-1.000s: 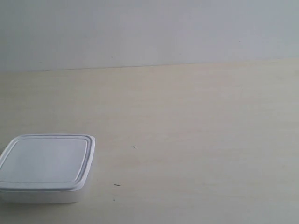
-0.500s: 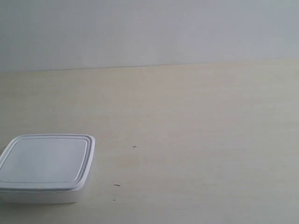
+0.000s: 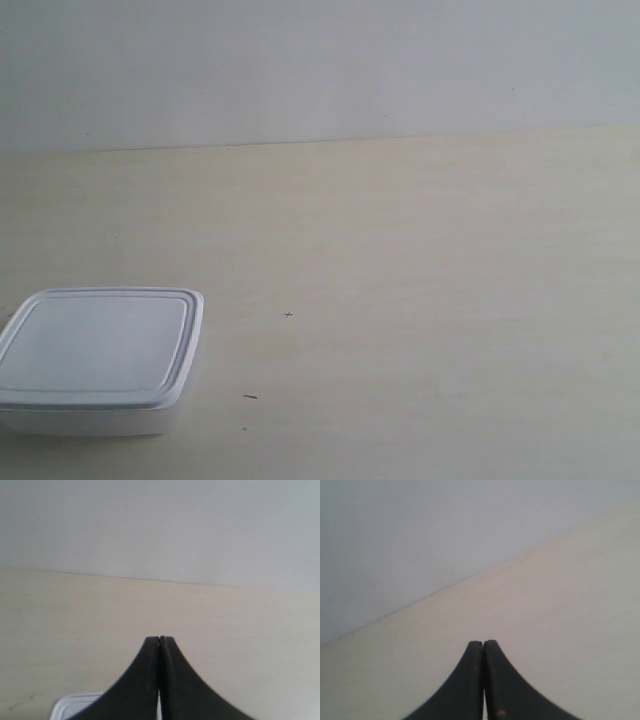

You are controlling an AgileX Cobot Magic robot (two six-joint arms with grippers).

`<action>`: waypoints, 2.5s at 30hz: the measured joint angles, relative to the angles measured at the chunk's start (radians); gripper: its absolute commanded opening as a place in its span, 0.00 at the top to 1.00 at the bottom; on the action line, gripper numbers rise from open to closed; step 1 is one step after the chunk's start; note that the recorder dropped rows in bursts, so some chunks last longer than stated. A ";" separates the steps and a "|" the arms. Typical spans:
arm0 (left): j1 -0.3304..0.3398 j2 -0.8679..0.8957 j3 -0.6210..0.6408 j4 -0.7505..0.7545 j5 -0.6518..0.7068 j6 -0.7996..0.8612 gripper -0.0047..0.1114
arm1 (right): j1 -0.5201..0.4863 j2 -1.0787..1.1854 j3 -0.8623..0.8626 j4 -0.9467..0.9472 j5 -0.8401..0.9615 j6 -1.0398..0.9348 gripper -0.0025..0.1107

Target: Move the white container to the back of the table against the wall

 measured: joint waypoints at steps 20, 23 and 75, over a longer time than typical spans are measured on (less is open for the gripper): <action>-0.079 0.121 0.000 -0.050 0.258 -0.014 0.96 | 0.388 0.269 0.000 0.073 -0.056 -0.060 0.98; -0.079 0.168 0.000 -0.050 0.314 -0.021 0.96 | 0.392 0.278 0.000 0.073 -0.131 -0.064 0.98; -0.080 0.568 0.000 0.355 0.441 -0.231 0.96 | 0.739 1.056 -0.382 -0.963 -0.627 0.800 0.98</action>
